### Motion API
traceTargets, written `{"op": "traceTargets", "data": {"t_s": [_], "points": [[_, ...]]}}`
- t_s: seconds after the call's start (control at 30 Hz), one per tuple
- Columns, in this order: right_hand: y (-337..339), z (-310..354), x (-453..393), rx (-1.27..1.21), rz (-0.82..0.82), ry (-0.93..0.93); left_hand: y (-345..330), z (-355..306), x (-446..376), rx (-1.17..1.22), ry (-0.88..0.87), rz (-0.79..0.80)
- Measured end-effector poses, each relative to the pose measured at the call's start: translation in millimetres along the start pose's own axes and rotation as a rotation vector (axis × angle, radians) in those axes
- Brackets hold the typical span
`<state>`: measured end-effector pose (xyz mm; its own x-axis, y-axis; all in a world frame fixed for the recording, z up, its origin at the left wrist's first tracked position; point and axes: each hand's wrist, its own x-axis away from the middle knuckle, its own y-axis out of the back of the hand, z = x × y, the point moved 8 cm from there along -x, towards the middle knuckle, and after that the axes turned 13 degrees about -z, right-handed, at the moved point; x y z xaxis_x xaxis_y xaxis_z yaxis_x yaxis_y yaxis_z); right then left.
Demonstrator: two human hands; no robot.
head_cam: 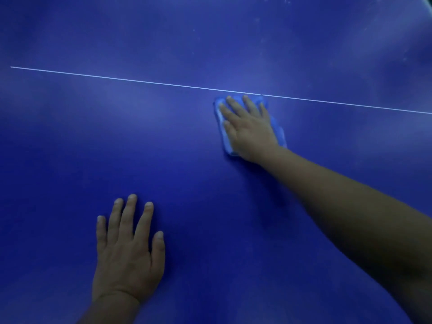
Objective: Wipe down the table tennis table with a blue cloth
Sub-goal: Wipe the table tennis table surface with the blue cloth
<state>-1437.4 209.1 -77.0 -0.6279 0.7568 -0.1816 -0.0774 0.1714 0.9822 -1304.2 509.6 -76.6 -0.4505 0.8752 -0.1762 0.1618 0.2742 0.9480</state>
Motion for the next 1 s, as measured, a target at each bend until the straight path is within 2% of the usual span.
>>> {"op": "traceTargets", "data": {"t_s": [0.03, 0.07, 0.17, 0.2, 0.23, 0.27, 0.3, 0.4, 0.5, 0.63, 0.7, 0.77, 0.8, 0.87, 0.93, 1.0], "points": [[0.6, -28.7, 1.4, 0.078, -0.014, -0.015, -0.2, 0.1, -0.7, 0.001, 0.0, -0.001], [2.6, -70.2, 5.9, 0.152, -0.025, -0.124, 0.1, 0.6, -0.7, -0.004, -0.001, -0.003], [20.7, -200.8, 49.9, 0.149, -0.104, -0.777, 0.4, 0.0, -0.6, -0.008, -0.005, -0.002], [20.8, -216.8, 64.0, 0.102, -0.092, -0.965, 0.7, 0.1, -0.6, -0.008, -0.005, -0.001], [18.2, -214.9, 68.0, 0.072, -0.09, -1.047, 0.9, 0.3, -0.4, -0.011, -0.005, 0.004], [14.9, -201.5, 61.4, 0.062, -0.09, -1.022, 0.9, 0.3, -0.3, -0.014, -0.003, 0.01], [12.2, -180.0, 47.6, 0.047, -0.108, -0.905, 0.9, 0.3, -0.6, -0.017, 0.002, 0.018], [3.5, -92.6, 15.2, 0.002, -0.096, -0.328, -0.2, -0.2, -0.7, -0.017, 0.015, 0.05], [8.0, -54.3, 19.5, -0.038, -0.029, -0.005, 0.1, -0.1, -0.1, -0.009, 0.02, 0.055], [32.2, 4.4, 123.6, -0.128, 0.03, 0.717, 1.7, 0.1, -0.3, 0.001, 0.022, 0.037], [36.1, 12.0, 177.8, -0.214, 0.129, 0.956, 1.2, -1.1, 0.2, -0.001, 0.017, 0.027], [37.1, -10.1, 161.1, -0.172, 0.111, 0.953, 1.3, -1.7, -0.4, 0.003, 0.017, 0.02], [33.6, -28.9, 131.8, -0.101, 0.06, 0.842, 1.4, -1.5, -0.9, 0.002, 0.018, 0.019], [27.2, -79.5, 66.4, 0.044, -0.042, 0.5, 0.8, -1.4, -0.4, -0.002, 0.013, 0.017], [22.9, -135.0, 27.0, 0.173, -0.009, 0.13, 1.3, -1.5, 0.3, 0.001, 0.019, 0.018], [27.9, -146.2, 28.2, 0.179, -0.003, -0.045, 0.8, -1.1, -0.1, -0.002, 0.025, 0.028]]}}
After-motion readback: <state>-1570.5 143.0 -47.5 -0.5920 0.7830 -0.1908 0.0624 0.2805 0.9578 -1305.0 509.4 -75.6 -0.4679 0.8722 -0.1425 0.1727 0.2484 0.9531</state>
